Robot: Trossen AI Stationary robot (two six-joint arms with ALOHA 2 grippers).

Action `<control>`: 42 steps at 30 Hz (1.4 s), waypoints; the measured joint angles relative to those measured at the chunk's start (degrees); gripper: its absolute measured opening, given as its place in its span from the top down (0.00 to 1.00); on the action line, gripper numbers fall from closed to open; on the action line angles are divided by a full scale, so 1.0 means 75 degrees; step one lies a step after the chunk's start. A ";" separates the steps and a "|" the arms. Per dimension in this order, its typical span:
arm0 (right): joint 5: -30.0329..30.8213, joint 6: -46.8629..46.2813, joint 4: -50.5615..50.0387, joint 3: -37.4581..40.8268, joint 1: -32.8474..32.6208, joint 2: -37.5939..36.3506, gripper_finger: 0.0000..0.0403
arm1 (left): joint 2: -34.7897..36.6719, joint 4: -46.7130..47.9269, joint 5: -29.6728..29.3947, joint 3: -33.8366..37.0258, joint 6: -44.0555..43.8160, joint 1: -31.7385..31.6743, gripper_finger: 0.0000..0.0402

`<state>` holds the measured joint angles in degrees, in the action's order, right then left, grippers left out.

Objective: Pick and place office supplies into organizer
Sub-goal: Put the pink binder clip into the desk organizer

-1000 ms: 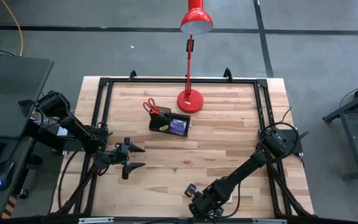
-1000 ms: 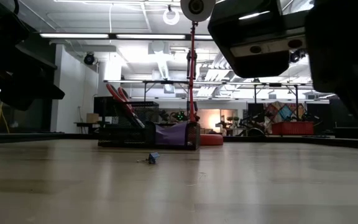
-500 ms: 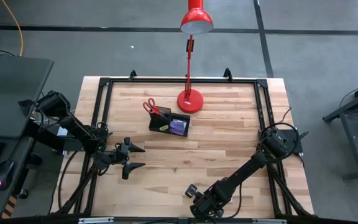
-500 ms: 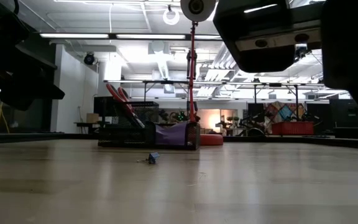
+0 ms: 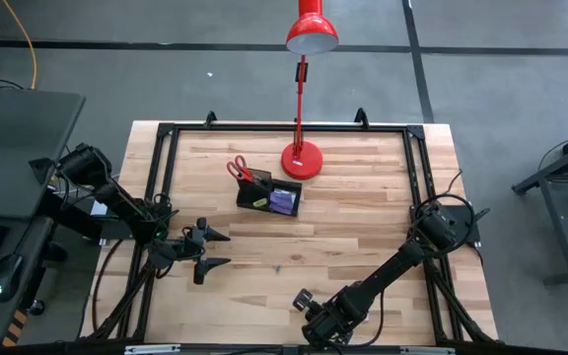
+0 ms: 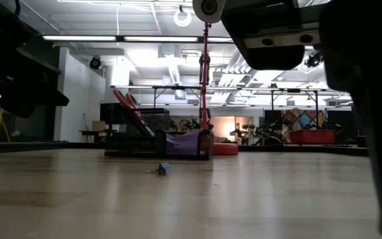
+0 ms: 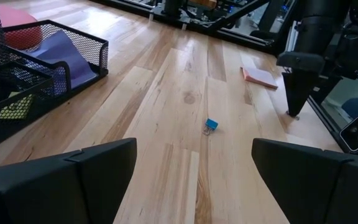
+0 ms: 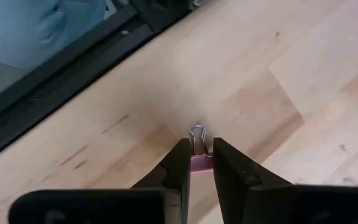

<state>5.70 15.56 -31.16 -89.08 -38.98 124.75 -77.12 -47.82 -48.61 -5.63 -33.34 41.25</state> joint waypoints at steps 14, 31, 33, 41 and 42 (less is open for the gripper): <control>0.1284 -0.0003 -0.0132 0.0003 0.0020 -0.0029 0.90 | 0.0000 0.0001 -0.0008 0.0003 0.0003 0.0000 0.22; 0.2473 0.0854 0.0567 0.0003 0.0508 -0.0050 0.91 | 0.0000 -0.0002 -0.0031 0.0000 0.0003 -0.0003 0.22; 0.2534 0.0877 0.0820 0.0000 0.0650 -0.0050 0.92 | 0.0000 -0.0002 -0.0034 0.0000 0.0003 -0.0001 0.22; 0.3258 0.1713 0.1547 -0.0003 0.1241 -0.0058 0.91 | 0.0000 -0.0002 0.0212 0.0000 0.0006 -0.0003 0.22; 0.3384 0.1817 0.1695 -0.0003 0.1322 -0.0058 0.91 | -0.0001 -0.0002 0.0228 0.0000 0.0006 -0.0003 0.22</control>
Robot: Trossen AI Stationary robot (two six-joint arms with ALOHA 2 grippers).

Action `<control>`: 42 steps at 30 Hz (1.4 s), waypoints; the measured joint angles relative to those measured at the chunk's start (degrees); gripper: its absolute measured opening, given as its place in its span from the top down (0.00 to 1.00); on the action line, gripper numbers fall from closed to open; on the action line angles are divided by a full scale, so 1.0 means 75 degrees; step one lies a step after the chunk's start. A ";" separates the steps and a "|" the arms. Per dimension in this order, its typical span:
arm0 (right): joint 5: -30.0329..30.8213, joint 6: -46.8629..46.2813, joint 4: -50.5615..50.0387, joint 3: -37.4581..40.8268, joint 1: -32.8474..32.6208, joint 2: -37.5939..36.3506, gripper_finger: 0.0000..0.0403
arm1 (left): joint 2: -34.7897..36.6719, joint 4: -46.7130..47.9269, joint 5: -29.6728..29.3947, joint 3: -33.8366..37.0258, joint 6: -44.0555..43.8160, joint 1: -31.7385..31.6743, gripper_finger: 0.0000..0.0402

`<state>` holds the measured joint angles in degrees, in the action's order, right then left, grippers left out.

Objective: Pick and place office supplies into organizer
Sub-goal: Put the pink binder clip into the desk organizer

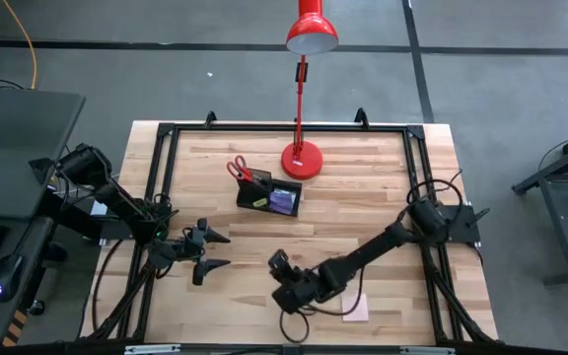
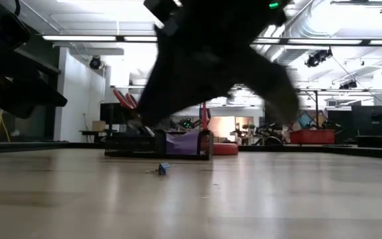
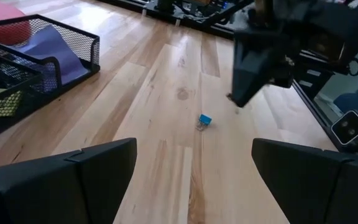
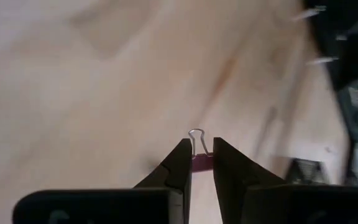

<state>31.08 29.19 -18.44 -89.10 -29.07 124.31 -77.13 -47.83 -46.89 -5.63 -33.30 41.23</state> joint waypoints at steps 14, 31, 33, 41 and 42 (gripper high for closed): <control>0.0928 0.0371 0.2257 -0.0012 0.1357 -0.0009 0.93 | 0.0001 -0.0003 -0.0035 0.0000 -0.0003 0.0000 0.22; -0.1339 -0.4597 0.2534 -0.0015 0.3356 -0.0009 0.92 | 0.0001 -0.0003 -0.0035 0.0000 -0.0006 0.0000 0.22; -0.1729 -0.5278 0.2409 -0.0015 0.3529 -0.0009 0.92 | -0.0001 -0.0003 -0.0035 0.0000 -0.0006 0.0000 0.22; -0.1738 -0.6375 0.1750 -0.0012 0.3877 -0.0006 0.93 | 0.0000 -0.0007 -0.0038 0.0000 -0.0006 0.0000 0.22; -0.1707 -0.6411 0.1717 -0.0012 0.3877 -0.0003 0.92 | 0.0001 -0.0006 -0.0038 0.0000 -0.0006 0.0000 0.22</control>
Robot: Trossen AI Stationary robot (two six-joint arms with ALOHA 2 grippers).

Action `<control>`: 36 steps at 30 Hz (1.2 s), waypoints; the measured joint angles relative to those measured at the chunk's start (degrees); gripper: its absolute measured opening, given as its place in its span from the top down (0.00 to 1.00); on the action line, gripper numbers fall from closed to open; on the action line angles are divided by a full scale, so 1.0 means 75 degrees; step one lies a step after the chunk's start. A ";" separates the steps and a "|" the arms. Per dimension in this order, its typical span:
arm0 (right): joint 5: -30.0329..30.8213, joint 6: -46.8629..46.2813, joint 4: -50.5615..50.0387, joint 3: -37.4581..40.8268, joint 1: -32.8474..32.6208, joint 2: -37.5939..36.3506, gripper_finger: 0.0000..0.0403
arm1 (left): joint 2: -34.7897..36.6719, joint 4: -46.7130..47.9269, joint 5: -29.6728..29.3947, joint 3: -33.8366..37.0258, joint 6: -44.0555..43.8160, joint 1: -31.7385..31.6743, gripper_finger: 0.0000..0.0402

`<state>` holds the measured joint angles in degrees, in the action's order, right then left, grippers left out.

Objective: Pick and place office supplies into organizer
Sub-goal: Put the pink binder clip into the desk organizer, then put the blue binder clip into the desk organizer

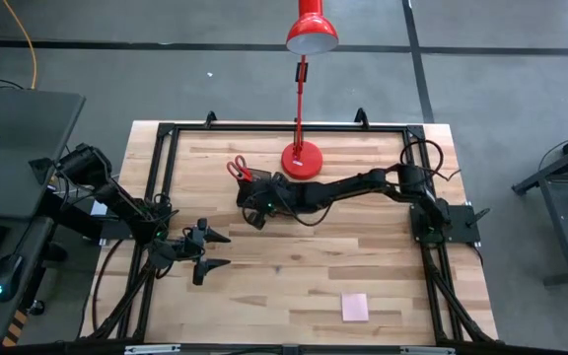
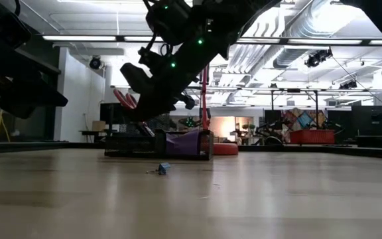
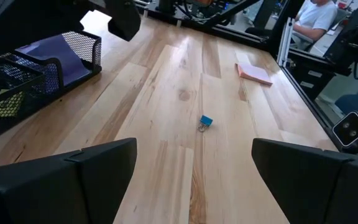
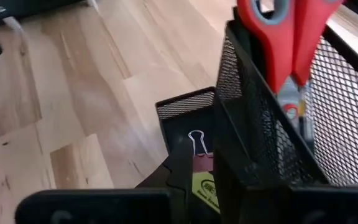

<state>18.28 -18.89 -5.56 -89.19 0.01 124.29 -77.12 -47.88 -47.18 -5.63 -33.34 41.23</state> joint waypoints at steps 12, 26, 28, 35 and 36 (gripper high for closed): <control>-0.0305 -0.0019 -0.0068 0.0000 -0.0006 0.0001 0.79 | -0.0002 -0.0003 -0.0003 0.0000 0.0000 0.0000 0.22; -0.1181 0.1036 -0.0604 0.0000 -0.0517 0.0001 0.71 | 0.0000 0.0000 0.0006 0.0000 0.0000 0.0000 0.22; -0.1124 0.1154 -0.0873 0.0000 -0.0742 -0.0002 0.71 | 0.0000 0.0000 0.0006 0.0000 0.0000 0.0002 0.22; -0.1052 0.0509 -0.2218 0.0000 -0.1453 -0.0149 0.68 | -0.0002 0.0003 0.0022 0.0000 0.0000 0.0001 0.22; -0.1062 0.0327 -0.2544 0.0000 -0.1539 -0.0183 0.68 | -0.0003 0.0003 0.0026 0.0000 0.0000 0.0003 0.22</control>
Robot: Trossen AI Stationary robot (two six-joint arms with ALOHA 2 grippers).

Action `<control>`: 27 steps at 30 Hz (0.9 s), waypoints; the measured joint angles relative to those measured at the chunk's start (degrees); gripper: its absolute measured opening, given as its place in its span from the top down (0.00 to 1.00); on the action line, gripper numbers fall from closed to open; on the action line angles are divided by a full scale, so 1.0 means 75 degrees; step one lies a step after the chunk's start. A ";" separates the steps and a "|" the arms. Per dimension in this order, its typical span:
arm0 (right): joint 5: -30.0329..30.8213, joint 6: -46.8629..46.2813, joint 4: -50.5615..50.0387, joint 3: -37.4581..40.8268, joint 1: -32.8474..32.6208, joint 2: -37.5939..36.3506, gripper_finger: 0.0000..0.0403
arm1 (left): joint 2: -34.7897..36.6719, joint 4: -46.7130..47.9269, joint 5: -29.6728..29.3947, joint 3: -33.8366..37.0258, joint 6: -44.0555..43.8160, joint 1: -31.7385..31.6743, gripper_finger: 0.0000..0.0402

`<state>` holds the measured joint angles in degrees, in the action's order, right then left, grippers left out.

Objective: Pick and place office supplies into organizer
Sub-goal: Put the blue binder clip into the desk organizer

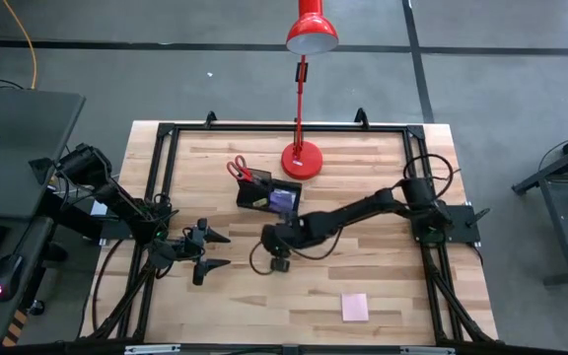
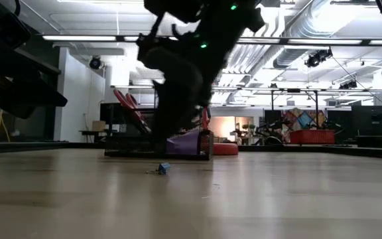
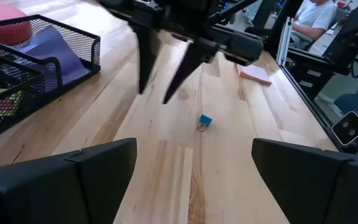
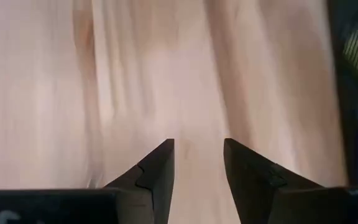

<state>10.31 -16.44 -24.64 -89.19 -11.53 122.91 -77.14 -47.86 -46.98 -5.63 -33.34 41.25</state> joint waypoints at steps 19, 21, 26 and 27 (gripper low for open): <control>-0.0851 -0.1814 -0.0484 0.0003 -0.0657 -0.0058 0.54 | 0.0000 0.0000 -0.0085 0.0000 0.0003 0.0000 0.22; -0.0823 -0.2067 -0.0462 0.0003 -0.0682 -0.0058 0.52 | 0.0000 0.0003 -0.0085 0.0000 0.0003 0.0000 0.22; -0.0730 -0.2137 -0.0315 0.0003 -0.0764 -0.0040 0.51 | 0.0000 0.0006 -0.0085 0.0000 0.0012 0.0000 0.22; -0.0711 -0.2095 -0.0242 0.0003 -0.0775 -0.0022 0.51 | 0.0000 0.0006 -0.0087 0.0000 0.0045 -0.0003 0.22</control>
<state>4.98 -32.16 -26.45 -89.17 -17.35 122.75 -77.14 -47.81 -47.64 -5.63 -33.01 41.23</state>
